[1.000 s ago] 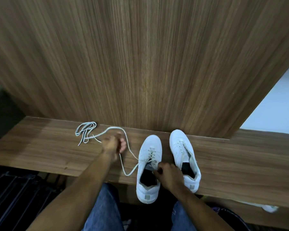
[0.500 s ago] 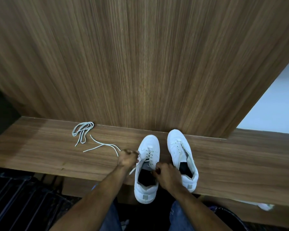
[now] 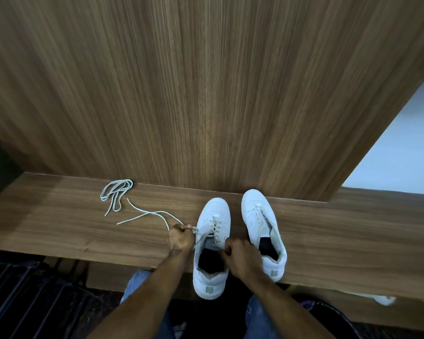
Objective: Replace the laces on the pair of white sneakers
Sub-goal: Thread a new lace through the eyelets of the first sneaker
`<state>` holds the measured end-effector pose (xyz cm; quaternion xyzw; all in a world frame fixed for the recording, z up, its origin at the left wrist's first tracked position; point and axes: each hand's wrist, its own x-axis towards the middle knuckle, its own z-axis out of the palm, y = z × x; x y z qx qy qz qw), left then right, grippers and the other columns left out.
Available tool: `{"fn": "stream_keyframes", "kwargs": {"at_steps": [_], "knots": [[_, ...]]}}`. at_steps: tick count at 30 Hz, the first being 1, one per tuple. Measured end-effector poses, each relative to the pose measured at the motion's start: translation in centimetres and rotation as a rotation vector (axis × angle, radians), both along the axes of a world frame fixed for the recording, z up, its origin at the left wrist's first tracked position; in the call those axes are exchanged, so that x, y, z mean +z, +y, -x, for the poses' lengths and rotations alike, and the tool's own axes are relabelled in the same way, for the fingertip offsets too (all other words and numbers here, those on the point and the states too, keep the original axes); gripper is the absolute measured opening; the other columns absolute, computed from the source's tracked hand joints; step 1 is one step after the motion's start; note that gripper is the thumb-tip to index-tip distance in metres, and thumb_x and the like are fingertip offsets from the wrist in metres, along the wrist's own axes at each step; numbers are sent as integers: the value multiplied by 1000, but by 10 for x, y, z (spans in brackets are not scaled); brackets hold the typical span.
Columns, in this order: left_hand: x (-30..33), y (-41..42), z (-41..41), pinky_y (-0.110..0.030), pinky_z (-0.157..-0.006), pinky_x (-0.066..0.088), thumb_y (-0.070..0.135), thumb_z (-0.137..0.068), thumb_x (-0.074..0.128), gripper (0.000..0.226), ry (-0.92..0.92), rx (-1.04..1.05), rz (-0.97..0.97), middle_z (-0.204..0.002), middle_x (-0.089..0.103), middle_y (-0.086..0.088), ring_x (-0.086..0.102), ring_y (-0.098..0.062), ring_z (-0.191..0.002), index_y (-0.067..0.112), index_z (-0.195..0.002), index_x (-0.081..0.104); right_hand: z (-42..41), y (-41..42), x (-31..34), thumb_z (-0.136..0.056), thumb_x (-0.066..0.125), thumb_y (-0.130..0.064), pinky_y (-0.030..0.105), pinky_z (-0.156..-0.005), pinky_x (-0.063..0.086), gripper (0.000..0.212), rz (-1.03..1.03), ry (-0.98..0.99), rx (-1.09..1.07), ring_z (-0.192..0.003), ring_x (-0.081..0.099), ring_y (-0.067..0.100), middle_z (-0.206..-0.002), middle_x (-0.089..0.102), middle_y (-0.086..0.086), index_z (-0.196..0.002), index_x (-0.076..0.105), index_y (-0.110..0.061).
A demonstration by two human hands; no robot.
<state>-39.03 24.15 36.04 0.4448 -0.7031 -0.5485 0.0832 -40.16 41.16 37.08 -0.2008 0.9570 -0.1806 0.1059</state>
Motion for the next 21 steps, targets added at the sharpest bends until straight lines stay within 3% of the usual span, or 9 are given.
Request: {"fn": "stream_keyframes", "kwargs": {"at_steps": [3, 6, 9, 12, 18, 21], "knots": [[1, -3, -9, -32, -84, 47, 16, -85, 57, 11, -110, -227, 266, -108, 63, -12, 61, -33, -102, 15, -95, 62, 1, 0, -2, -88, 54, -41, 32, -70, 44, 18, 2, 2, 7, -92, 64, 26, -93, 69, 2, -85, 56, -23], [0, -11, -9, -36, -89, 49, 23, -81, 62, 31, -79, -532, 455, -119, 57, -4, 60, -28, -107, 27, -111, 64, 1, -1, -5, -87, 55, -42, 32, -72, 46, 20, 9, 1, 5, -93, 64, 27, -93, 69, 2, -86, 56, -23], [0, -15, -3, -34, -93, 49, 27, -85, 60, 19, -181, -784, 446, -110, 69, -4, 63, -23, -106, 25, -98, 74, 2, -1, -5, -88, 55, -42, 31, -70, 42, 19, 9, -3, 6, -94, 63, 26, -94, 69, 2, -87, 56, -22], [4, -14, -1, -29, -86, 50, 25, -86, 58, 17, -228, -793, 368, -94, 72, -6, 65, -21, -96, 24, -71, 67, 2, -1, -4, -88, 55, -42, 31, -68, 40, 20, 12, -3, 8, -94, 63, 26, -95, 68, 2, -87, 57, -22], [26, -8, 7, -30, -62, 40, 33, -60, 50, 19, -140, -618, 91, -57, 50, 0, 48, -17, -60, 15, -55, 54, 3, -1, 2, -85, 59, -44, 31, -71, 45, 20, 14, -61, 1, -93, 64, 25, -94, 68, 2, -82, 55, -25], [44, -6, 10, -25, -56, 35, 39, -76, 54, 30, -103, -646, 53, -60, 49, 1, 44, -11, -56, 15, -58, 52, 8, 2, 9, -80, 66, -52, 29, -64, 42, 35, 78, -209, -33, -80, 63, 17, -75, 62, -6, -68, 49, -23]]}}
